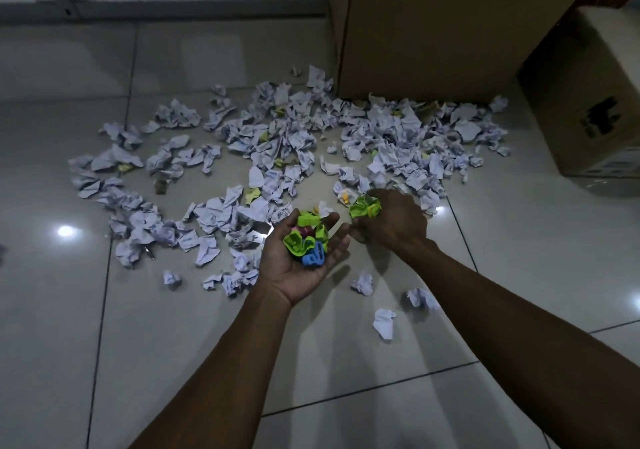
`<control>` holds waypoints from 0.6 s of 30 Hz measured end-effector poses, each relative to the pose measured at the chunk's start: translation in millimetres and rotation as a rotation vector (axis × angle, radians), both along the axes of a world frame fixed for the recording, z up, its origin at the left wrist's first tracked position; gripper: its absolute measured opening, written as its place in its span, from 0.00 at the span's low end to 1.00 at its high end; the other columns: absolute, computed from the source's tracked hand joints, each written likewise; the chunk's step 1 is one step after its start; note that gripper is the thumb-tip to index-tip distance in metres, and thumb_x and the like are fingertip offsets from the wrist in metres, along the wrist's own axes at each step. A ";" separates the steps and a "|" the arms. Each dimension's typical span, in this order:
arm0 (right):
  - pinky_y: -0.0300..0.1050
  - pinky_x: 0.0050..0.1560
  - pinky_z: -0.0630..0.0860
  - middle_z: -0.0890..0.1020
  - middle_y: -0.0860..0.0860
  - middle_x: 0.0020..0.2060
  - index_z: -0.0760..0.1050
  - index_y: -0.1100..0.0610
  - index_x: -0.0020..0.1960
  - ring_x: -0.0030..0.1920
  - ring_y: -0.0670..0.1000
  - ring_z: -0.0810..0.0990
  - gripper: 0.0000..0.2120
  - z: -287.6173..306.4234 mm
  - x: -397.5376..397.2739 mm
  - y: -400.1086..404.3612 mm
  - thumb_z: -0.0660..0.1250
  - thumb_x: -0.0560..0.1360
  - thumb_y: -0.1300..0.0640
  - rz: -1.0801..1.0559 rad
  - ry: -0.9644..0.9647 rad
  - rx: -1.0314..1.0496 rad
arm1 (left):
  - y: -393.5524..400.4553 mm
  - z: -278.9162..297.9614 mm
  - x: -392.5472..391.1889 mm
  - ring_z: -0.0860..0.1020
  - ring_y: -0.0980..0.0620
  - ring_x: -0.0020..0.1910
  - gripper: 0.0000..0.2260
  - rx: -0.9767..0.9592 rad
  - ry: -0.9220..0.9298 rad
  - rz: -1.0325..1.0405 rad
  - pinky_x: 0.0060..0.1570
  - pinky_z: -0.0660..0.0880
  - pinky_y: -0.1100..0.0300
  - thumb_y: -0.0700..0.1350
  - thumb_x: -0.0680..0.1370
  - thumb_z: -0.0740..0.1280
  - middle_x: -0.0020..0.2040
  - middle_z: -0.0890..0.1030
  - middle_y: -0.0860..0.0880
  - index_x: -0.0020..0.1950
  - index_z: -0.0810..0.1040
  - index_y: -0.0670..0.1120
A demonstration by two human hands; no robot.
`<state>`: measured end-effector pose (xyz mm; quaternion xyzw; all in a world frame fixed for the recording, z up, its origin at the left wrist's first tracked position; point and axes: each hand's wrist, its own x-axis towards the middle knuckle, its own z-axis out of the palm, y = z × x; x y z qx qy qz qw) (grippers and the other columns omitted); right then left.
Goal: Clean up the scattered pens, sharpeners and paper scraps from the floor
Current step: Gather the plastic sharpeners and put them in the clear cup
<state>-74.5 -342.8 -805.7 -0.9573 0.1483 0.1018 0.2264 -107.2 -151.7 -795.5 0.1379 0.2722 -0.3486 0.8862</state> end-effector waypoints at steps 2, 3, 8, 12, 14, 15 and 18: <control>0.49 0.55 0.75 0.79 0.51 0.62 0.75 0.44 0.65 0.61 0.57 0.76 0.29 -2.7 0.8 -1.0 0.72 0.66 0.38 0.031 -0.006 -0.029 | 0.1 -2.1 1.3 0.78 0.38 0.58 0.19 0.008 -0.006 -0.010 0.58 0.74 0.42 0.53 0.76 0.64 0.60 0.80 0.40 0.57 0.77 0.38; 0.49 0.55 0.75 0.79 0.51 0.61 0.76 0.44 0.65 0.61 0.57 0.76 0.27 -3.5 0.4 -1.4 0.72 0.67 0.39 0.046 -0.006 -0.041 | 0.1 -3.7 1.6 0.78 0.38 0.58 0.20 0.014 -0.007 -0.011 0.58 0.74 0.42 0.53 0.76 0.64 0.60 0.79 0.41 0.58 0.77 0.38; 0.49 0.54 0.76 0.81 0.51 0.59 0.78 0.46 0.62 0.59 0.56 0.78 0.24 1.5 -4.8 -3.3 0.71 0.69 0.39 0.065 -0.050 -0.053 | -1.2 -11.0 1.8 0.77 0.38 0.61 0.24 0.002 0.027 0.019 0.62 0.73 0.45 0.53 0.75 0.65 0.67 0.75 0.41 0.65 0.75 0.37; 0.39 0.52 0.73 0.82 0.47 0.57 0.79 0.49 0.62 0.55 0.47 0.78 0.25 15.5 -14.3 -3.1 0.75 0.68 0.41 -0.041 -0.228 0.186 | -2.2 -14.8 1.2 0.74 0.37 0.65 0.22 -0.024 0.039 0.047 0.68 0.67 0.45 0.53 0.76 0.64 0.66 0.76 0.41 0.62 0.77 0.38; 0.29 0.47 0.71 0.82 0.44 0.51 0.81 0.51 0.60 0.47 0.41 0.79 0.24 29.1 -22.0 0.9 0.77 0.66 0.44 -0.024 -0.277 0.358 | -1.5 -17.5 2.3 0.74 0.38 0.65 0.25 -0.082 0.035 0.072 0.67 0.69 0.45 0.53 0.78 0.62 0.68 0.75 0.42 0.70 0.70 0.41; 0.28 0.44 0.73 0.82 0.43 0.49 0.81 0.51 0.59 0.43 0.39 0.80 0.24 35.9 -26.4 3.4 0.78 0.66 0.45 0.020 -0.261 0.437 | -1.8 -18.5 2.6 0.74 0.38 0.65 0.24 -0.105 0.039 0.083 0.65 0.71 0.45 0.54 0.78 0.61 0.69 0.74 0.43 0.71 0.69 0.42; 0.38 0.46 0.78 0.85 0.44 0.49 0.82 0.48 0.59 0.43 0.37 0.81 0.24 46.9 -37.2 10.7 0.78 0.64 0.44 0.195 -0.178 0.500 | -3.7 -15.6 1.8 0.80 0.35 0.54 0.18 -0.150 0.021 0.090 0.46 0.80 0.44 0.53 0.79 0.59 0.64 0.77 0.41 0.59 0.78 0.41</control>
